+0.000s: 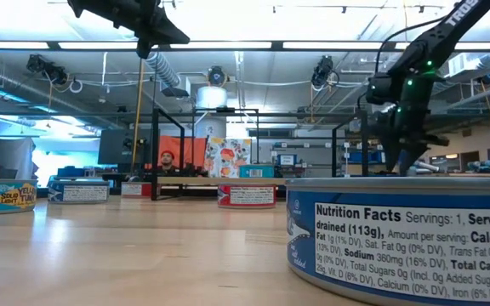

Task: Stack canned seafood by type on shelf
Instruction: Adjust the red tuna can, then adjust the shelf

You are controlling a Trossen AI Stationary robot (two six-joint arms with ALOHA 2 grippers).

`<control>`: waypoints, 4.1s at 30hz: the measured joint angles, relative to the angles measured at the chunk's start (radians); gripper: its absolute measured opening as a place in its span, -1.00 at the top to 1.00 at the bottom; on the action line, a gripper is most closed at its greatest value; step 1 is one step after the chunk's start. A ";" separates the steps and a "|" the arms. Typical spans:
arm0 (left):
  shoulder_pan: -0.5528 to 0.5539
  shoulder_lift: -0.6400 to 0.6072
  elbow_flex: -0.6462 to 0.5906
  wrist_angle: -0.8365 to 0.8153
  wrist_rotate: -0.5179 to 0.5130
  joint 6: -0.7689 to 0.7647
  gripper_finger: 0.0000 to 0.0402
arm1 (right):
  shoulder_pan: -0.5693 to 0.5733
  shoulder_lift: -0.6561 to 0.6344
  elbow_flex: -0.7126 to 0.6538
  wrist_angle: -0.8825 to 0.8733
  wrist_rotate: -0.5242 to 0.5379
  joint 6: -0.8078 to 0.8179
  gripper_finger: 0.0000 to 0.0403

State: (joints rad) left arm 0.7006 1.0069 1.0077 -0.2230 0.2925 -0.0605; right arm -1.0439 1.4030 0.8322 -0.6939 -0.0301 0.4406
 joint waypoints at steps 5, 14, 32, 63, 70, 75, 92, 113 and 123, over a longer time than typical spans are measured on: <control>0.000 0.000 0.000 0.000 0.000 0.000 1.00 | 0.000 0.019 0.000 0.025 0.002 0.222 0.23; 0.000 0.000 0.000 0.001 0.000 0.001 1.00 | -0.039 0.007 0.000 0.110 -0.011 0.462 0.20; 0.000 0.000 0.000 0.000 0.000 0.038 1.00 | 0.058 0.051 0.001 0.003 0.139 0.293 0.40; 0.000 0.001 0.000 -0.007 0.000 0.009 1.00 | 0.098 0.090 0.002 -0.351 -0.051 0.172 0.96; 0.000 0.001 0.000 -0.016 0.000 0.010 1.00 | 0.167 0.090 0.002 -0.345 -0.170 0.139 0.97; 0.000 0.001 0.000 -0.044 0.000 0.010 1.00 | 0.253 0.090 0.002 -0.352 -0.216 0.139 0.97; 0.000 0.001 0.000 -0.058 0.000 0.033 1.00 | 0.505 0.050 0.002 -0.401 -0.208 -0.003 0.98; 0.000 0.001 0.000 -0.156 0.000 0.026 1.00 | 0.884 -0.333 0.004 0.182 0.008 0.096 0.99; 0.021 0.000 0.015 -0.578 -0.174 0.120 1.00 | 0.816 -0.229 0.004 0.254 0.158 0.174 0.99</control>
State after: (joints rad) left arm 0.7216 1.0069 1.0225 -0.8009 0.1189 0.0592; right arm -0.2280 1.1744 0.8360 -0.4397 0.1280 0.6147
